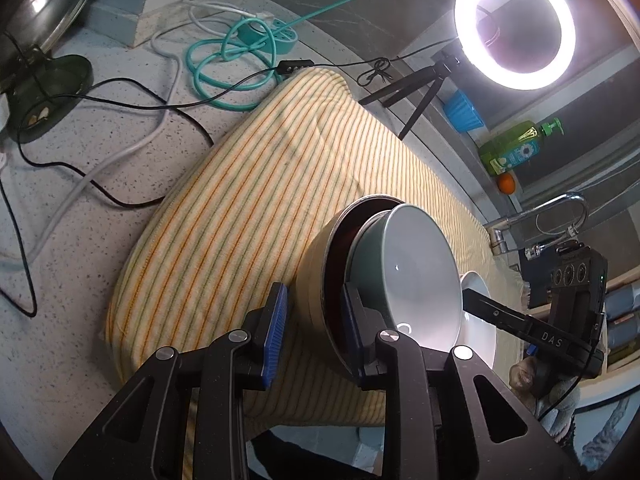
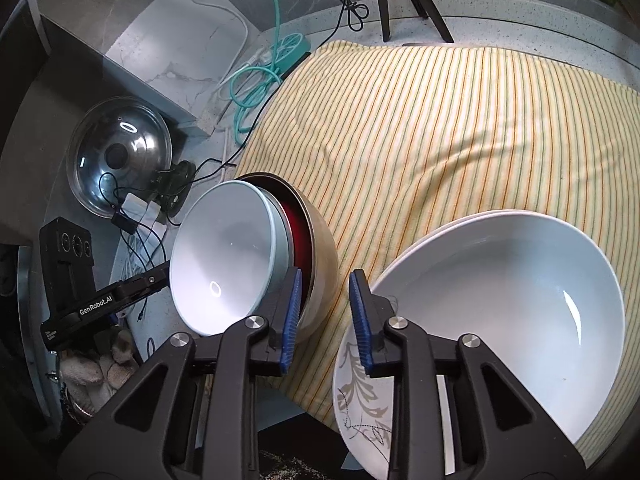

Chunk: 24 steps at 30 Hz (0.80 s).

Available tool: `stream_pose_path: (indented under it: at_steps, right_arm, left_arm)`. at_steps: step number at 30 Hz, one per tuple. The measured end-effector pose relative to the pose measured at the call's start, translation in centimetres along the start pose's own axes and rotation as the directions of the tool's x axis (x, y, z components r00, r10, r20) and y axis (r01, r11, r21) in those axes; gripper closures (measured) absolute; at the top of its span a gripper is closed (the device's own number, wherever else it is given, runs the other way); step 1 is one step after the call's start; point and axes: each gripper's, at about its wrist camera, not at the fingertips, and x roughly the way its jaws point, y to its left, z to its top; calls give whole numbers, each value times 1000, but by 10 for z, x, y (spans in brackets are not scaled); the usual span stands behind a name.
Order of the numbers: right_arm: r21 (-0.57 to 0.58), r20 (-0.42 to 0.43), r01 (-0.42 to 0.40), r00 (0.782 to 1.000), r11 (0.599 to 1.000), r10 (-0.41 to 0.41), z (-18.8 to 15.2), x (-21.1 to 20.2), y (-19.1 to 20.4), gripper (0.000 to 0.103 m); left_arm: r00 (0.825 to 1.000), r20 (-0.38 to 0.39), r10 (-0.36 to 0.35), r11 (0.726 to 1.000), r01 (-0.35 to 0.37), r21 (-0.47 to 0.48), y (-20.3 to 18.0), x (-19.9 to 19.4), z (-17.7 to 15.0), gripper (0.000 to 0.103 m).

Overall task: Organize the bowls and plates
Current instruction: 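Close both grippers on the steel bowl rim of the nested stack, then lift the nested bowl stack with both grippers and carry it over the plates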

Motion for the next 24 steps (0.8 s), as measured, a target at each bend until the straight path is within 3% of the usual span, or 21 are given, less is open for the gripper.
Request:
stream_pose_path:
  at_steps: [4,15,17,24]
  right_arm:
    - [-2,-11,9,1000,1000,-9,0,8,2,82]
    - [7,-33,5,999,1000,-4,0,21,5,90]
    - [6,-30,8,1000,1000,-8,-1,21,6,90]
    - [19,-22,14,1000,1000,-14,1,20,8,90]
  left_arm:
    - [1000,-14,-1,1000,1,14,1,5,2,84]
    - [998,-49,-37,999,37,1,6,16,4,87]
    - [998,-53,-43,999,44,7,5,17,4,92]
    - [998,-55,-25,999,27,22,2,16,3,92]
